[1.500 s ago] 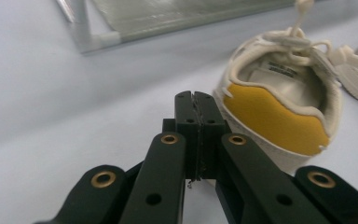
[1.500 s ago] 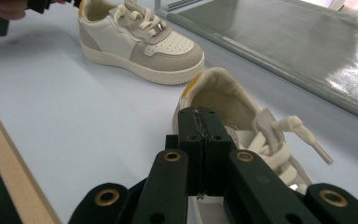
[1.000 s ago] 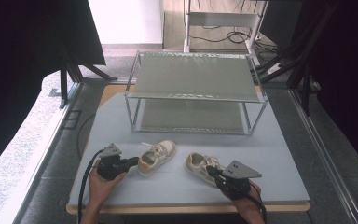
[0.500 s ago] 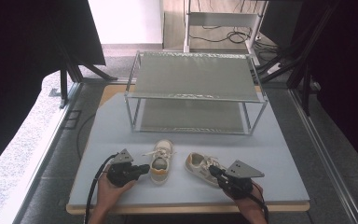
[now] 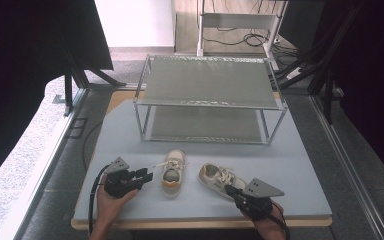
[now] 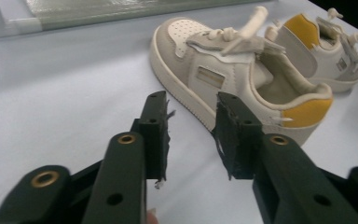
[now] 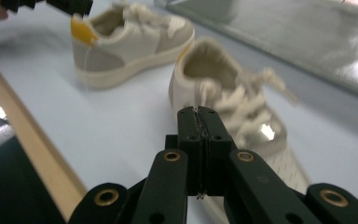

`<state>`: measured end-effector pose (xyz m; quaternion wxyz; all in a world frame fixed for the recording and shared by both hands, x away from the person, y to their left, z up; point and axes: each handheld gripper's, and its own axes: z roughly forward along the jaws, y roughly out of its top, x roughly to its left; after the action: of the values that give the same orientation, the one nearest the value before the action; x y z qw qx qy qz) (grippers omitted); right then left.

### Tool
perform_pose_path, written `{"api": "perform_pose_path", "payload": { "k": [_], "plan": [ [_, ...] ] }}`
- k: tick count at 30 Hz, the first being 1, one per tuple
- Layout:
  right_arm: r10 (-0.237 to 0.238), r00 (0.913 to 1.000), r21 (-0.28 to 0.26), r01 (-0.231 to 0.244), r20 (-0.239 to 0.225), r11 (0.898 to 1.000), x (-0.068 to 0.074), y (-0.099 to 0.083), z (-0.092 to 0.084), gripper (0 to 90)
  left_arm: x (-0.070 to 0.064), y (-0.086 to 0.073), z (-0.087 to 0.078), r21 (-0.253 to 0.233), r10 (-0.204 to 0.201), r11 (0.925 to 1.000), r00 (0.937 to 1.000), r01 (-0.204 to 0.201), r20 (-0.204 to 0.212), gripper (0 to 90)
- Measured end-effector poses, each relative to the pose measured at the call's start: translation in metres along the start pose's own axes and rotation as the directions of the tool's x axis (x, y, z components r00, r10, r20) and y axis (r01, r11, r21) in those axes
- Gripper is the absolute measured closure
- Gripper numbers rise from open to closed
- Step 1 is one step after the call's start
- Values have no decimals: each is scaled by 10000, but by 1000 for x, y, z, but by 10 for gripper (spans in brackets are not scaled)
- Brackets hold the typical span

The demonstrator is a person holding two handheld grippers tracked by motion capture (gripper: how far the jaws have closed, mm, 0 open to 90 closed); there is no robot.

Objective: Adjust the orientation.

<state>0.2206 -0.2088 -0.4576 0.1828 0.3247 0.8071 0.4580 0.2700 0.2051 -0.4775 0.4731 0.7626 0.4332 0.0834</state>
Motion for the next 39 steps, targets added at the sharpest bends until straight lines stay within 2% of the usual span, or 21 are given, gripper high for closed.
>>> {"api": "perform_pose_path", "payload": {
  "k": [3, 6, 7, 11, 18, 21, 23, 28, 32, 39],
  "plan": [
    [336, 9994, 119, -336, 16, 9994, -1, -17, -5, 890, 0, 0, 0, -1, -50, 10000, 10000, 50, 6, 604],
    [586, 9983, 180, -586, 17, 9981, -2, -26, -11, 890, 1, -1, 0, -47, -260, 9997, 9994, 259, -220, 584],
    [602, 9982, 151, -601, 0, 9981, -2, -27, -13, 890, 1, -1, -1, -94, -384, 9992, 9990, 383, -210, 584],
    [431, 9991, 132, -430, -60, 9990, 1, -26, -16, 894, 2, 0, -1, -223, -455, 9987, 9989, 453, -66, 568],
    [559, 9984, 661, -552, -84, 9963, -5, -34, -4, 899, 2, -2, 1, -110, -464, 9989, 9989, 463, -79, 560],
    [809, 9963, 738, -829, 292, 9938, -15, -37, -1, 900, 2, -1, 0, -149, -475, 9988, 9989, 475, -46, 559],
    [1047, 9943, 679, -1058, 195, 9921, -21, -37, 0, 900, 3, -2, 0, -133, -497, 9987, 9988, 496, -46, 559],
    [1150, 9927, 646, -1171, 359, 9910, -31, -38, 1, 900, 4, -2, 1, -64, -518, 9986, 9986, 518, -68, 557],
    [1251, 9898, 614, -1293, 678, 9897, -42, -35, 4, 900, 5, -3, 1, -85, -570, 9983, 9983, 569, -96, 556],
    [1662, 9824, 673, -1720, 849, 9828, -67, -24, 21, 898, 6, -3, 0, -73, -604, 9982, 9981, 603, -96, 551]
  ]
}}
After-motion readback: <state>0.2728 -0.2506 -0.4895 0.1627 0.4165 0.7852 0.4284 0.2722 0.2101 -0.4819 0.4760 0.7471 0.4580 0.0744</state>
